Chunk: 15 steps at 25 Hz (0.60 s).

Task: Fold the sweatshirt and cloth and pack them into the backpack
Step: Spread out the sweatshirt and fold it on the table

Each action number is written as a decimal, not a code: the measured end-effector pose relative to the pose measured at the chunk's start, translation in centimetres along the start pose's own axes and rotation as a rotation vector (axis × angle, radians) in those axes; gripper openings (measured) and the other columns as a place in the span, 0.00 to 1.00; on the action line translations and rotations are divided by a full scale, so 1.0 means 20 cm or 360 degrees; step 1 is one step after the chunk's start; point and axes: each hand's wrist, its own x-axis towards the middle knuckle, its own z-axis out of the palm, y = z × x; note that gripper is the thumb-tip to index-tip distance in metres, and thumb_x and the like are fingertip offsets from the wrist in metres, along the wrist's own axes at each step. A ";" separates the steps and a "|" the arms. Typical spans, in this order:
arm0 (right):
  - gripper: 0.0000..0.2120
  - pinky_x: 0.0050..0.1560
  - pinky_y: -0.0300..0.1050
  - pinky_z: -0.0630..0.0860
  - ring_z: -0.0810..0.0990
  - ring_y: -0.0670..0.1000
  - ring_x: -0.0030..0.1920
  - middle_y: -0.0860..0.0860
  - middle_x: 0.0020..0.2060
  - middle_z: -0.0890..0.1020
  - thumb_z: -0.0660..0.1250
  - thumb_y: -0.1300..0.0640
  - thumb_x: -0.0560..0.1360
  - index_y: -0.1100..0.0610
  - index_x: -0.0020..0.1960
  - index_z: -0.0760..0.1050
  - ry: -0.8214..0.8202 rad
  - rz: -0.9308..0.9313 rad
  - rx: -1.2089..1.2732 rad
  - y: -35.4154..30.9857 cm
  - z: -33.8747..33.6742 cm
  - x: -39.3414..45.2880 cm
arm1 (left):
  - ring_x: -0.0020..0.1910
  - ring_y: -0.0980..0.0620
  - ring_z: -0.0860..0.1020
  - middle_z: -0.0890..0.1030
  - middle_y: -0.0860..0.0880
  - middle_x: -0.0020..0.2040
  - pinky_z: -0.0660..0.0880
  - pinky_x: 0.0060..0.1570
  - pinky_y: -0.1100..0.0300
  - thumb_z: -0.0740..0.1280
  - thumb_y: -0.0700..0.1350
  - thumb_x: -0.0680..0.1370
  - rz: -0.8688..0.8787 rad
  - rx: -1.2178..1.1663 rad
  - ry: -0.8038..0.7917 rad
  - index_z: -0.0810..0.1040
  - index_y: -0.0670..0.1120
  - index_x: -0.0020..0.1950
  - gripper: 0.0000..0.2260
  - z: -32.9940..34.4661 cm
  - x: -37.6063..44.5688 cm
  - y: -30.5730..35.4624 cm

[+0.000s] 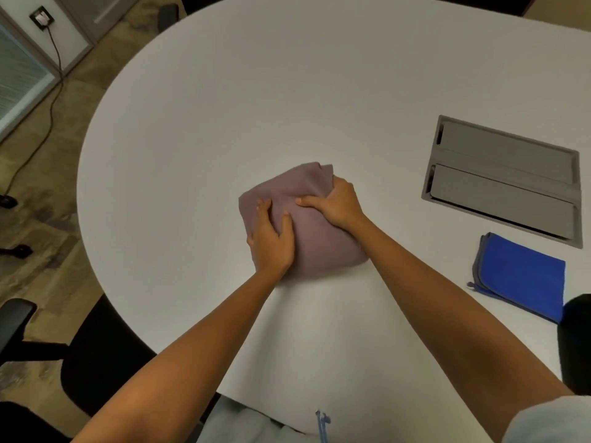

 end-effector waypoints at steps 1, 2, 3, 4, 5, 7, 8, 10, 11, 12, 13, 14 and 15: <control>0.33 0.51 0.43 0.79 0.81 0.48 0.49 0.47 0.52 0.82 0.80 0.39 0.63 0.54 0.61 0.76 0.0065 -0.0149 -0.0027 -0.06 -0.03 -0.01 | 0.71 0.52 0.71 0.71 0.53 0.73 0.66 0.73 0.47 0.59 0.59 0.81 0.0001 -0.0228 0.0043 0.65 0.56 0.75 0.22 -0.01 0.00 0.07; 0.29 0.49 0.41 0.79 0.80 0.46 0.47 0.46 0.51 0.82 0.79 0.41 0.64 0.52 0.59 0.76 0.0123 -0.0326 -0.0073 -0.11 -0.05 -0.03 | 0.68 0.55 0.73 0.73 0.55 0.70 0.70 0.71 0.52 0.60 0.58 0.81 0.0004 -0.0461 0.0087 0.66 0.56 0.73 0.20 -0.02 0.00 0.14; 0.23 0.45 0.41 0.79 0.78 0.45 0.43 0.46 0.47 0.81 0.78 0.44 0.66 0.51 0.56 0.75 0.0187 -0.0585 -0.0158 -0.13 -0.06 -0.06 | 0.65 0.58 0.74 0.75 0.55 0.68 0.72 0.68 0.55 0.62 0.58 0.81 -0.0004 -0.0676 0.0131 0.68 0.54 0.71 0.20 -0.03 -0.01 0.20; 0.17 0.41 0.44 0.77 0.75 0.46 0.40 0.46 0.43 0.79 0.76 0.50 0.69 0.50 0.53 0.73 0.0258 -0.0920 -0.0305 -0.13 -0.07 -0.08 | 0.64 0.58 0.75 0.75 0.54 0.66 0.74 0.65 0.55 0.62 0.58 0.81 -0.0042 -0.0888 0.0165 0.69 0.50 0.70 0.20 -0.05 -0.01 0.23; 0.14 0.39 0.47 0.74 0.71 0.48 0.39 0.48 0.42 0.77 0.71 0.55 0.69 0.50 0.53 0.74 0.0309 -0.1276 -0.0502 -0.09 -0.07 -0.09 | 0.63 0.57 0.76 0.76 0.53 0.65 0.77 0.62 0.54 0.61 0.58 0.82 -0.0124 -0.1110 0.0178 0.69 0.48 0.69 0.21 -0.06 -0.02 0.26; 0.22 0.42 0.47 0.68 0.68 0.51 0.41 0.50 0.43 0.73 0.65 0.59 0.69 0.51 0.62 0.78 0.0318 -0.1710 -0.0937 0.06 -0.06 -0.10 | 0.62 0.53 0.79 0.79 0.53 0.64 0.78 0.59 0.52 0.59 0.62 0.81 -0.0408 -0.1524 0.0093 0.72 0.49 0.70 0.23 -0.06 -0.04 0.23; 0.26 0.43 0.47 0.64 0.67 0.51 0.41 0.49 0.44 0.71 0.63 0.61 0.69 0.51 0.66 0.78 0.0279 -0.1757 -0.1100 0.15 -0.05 -0.11 | 0.62 0.51 0.79 0.80 0.51 0.64 0.78 0.61 0.50 0.60 0.65 0.80 -0.0567 -0.1650 0.0032 0.72 0.50 0.71 0.26 -0.05 -0.05 0.19; 0.30 0.43 0.47 0.62 0.67 0.51 0.41 0.49 0.44 0.68 0.61 0.65 0.70 0.49 0.70 0.74 0.0169 -0.1736 -0.1304 0.33 -0.01 -0.16 | 0.62 0.47 0.80 0.82 0.47 0.63 0.76 0.65 0.48 0.65 0.68 0.74 -0.0818 -0.1730 -0.0139 0.74 0.49 0.72 0.33 -0.03 -0.08 0.06; 0.30 0.44 0.47 0.63 0.67 0.51 0.42 0.49 0.45 0.69 0.60 0.65 0.71 0.48 0.71 0.72 0.0060 -0.1726 -0.1358 0.43 0.02 -0.20 | 0.62 0.45 0.81 0.82 0.45 0.63 0.75 0.65 0.47 0.70 0.68 0.71 -0.0909 -0.1705 -0.0230 0.74 0.47 0.71 0.36 -0.01 -0.11 -0.01; 0.29 0.45 0.47 0.64 0.68 0.51 0.42 0.49 0.45 0.69 0.59 0.65 0.73 0.48 0.72 0.72 -0.0064 -0.1724 -0.1394 0.51 0.05 -0.25 | 0.60 0.43 0.82 0.83 0.44 0.61 0.76 0.64 0.45 0.74 0.67 0.67 -0.1009 -0.1646 -0.0280 0.76 0.45 0.70 0.39 0.01 -0.13 -0.07; 0.28 0.45 0.46 0.65 0.69 0.50 0.42 0.48 0.45 0.71 0.59 0.64 0.75 0.48 0.72 0.71 -0.0183 -0.1729 -0.1411 0.59 0.07 -0.30 | 0.58 0.42 0.83 0.84 0.43 0.59 0.78 0.61 0.44 0.78 0.66 0.64 -0.1128 -0.1554 -0.0266 0.77 0.43 0.67 0.40 0.03 -0.15 -0.12; 0.28 0.45 0.46 0.68 0.71 0.50 0.41 0.48 0.45 0.72 0.60 0.64 0.75 0.48 0.73 0.71 -0.0290 -0.1736 -0.1423 0.66 0.10 -0.35 | 0.55 0.42 0.84 0.85 0.44 0.57 0.80 0.58 0.43 0.81 0.63 0.61 -0.1231 -0.1419 -0.0190 0.78 0.42 0.65 0.39 0.04 -0.17 -0.17; 0.28 0.46 0.45 0.70 0.72 0.50 0.41 0.48 0.45 0.74 0.63 0.63 0.76 0.49 0.74 0.69 -0.0402 -0.1735 -0.1441 0.70 0.12 -0.40 | 0.53 0.42 0.84 0.84 0.44 0.56 0.81 0.56 0.43 0.82 0.61 0.61 -0.1281 -0.1251 -0.0123 0.77 0.42 0.64 0.38 0.05 -0.17 -0.21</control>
